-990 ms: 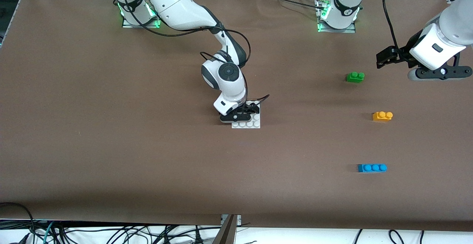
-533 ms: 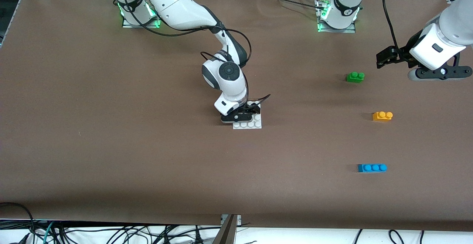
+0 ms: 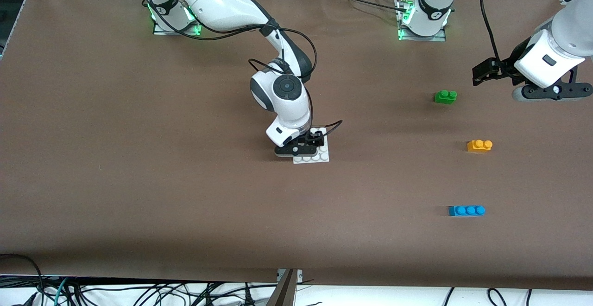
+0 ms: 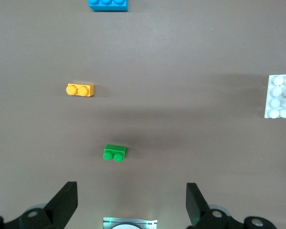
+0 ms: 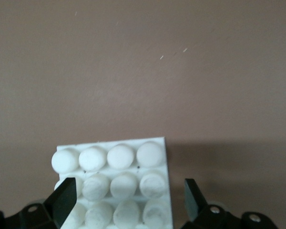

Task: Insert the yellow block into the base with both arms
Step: 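Withdraw the right gripper while the left gripper reaches the yellow block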

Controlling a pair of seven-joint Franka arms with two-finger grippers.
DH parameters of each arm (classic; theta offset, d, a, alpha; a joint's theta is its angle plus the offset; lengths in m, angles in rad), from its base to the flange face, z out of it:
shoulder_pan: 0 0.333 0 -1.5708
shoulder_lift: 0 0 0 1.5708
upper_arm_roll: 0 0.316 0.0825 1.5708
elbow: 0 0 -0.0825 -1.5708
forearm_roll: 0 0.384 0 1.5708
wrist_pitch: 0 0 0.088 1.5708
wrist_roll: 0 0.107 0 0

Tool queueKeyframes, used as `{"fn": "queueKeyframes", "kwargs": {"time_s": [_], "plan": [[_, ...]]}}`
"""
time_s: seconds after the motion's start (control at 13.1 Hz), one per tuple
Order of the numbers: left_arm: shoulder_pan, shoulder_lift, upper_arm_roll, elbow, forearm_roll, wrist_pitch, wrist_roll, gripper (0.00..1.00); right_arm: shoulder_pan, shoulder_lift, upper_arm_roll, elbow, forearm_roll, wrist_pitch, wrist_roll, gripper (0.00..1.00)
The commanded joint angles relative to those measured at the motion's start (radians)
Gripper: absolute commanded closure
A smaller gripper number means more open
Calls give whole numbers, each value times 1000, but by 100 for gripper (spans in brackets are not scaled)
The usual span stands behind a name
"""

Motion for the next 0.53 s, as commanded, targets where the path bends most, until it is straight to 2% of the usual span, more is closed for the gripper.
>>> {"fn": "queueKeyframes", "kwargs": {"time_s": [0.0, 0.3, 0.46], "plan": [[6, -6, 0, 12, -19, -17, 10, 0, -85, -83, 7, -5, 14, -125, -127, 0], [4, -3, -1, 12, -5, -8, 13, 0, -251, -169, -7, -5, 11, -257, -326, 0], [7, 11, 2, 12, -5, -7, 13, 0, -300, -217, -35, -5, 8, -311, -396, 0]]}}
